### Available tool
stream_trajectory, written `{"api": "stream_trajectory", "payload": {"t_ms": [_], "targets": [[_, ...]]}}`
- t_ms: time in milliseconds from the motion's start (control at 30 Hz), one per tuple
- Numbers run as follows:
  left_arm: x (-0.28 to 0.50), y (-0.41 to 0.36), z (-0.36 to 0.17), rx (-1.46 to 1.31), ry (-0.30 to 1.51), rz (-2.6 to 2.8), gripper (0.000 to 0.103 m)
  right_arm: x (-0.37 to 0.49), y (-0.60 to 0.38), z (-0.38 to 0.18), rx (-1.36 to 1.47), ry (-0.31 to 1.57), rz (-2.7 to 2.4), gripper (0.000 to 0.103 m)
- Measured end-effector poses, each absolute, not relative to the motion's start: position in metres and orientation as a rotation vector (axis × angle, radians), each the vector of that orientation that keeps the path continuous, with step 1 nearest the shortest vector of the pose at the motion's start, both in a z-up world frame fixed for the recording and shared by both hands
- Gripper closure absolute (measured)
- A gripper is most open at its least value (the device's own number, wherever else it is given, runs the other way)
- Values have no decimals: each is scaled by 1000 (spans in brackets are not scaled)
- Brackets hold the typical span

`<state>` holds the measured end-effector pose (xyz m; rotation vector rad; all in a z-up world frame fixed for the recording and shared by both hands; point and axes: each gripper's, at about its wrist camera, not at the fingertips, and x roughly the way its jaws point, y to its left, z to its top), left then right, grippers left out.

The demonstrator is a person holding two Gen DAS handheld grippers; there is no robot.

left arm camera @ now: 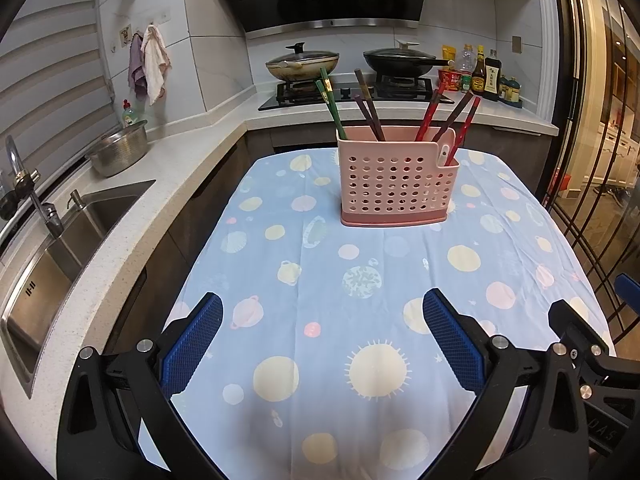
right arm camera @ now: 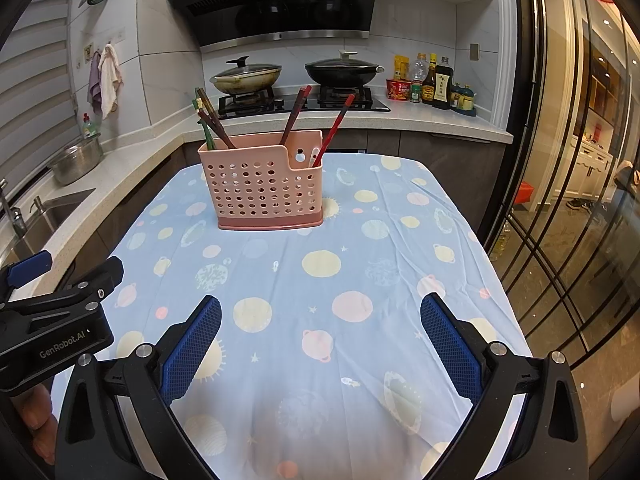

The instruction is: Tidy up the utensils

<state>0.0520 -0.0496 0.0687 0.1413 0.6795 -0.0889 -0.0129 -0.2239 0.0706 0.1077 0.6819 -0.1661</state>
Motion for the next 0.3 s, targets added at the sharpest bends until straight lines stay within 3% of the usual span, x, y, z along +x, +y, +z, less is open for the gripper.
{"api": "stream_trajectory", "payload": {"t_ms": [300], "targets": [[57,-46,70,133,690,-77,7,-10,-226,73,110,678,-174,7]]}}
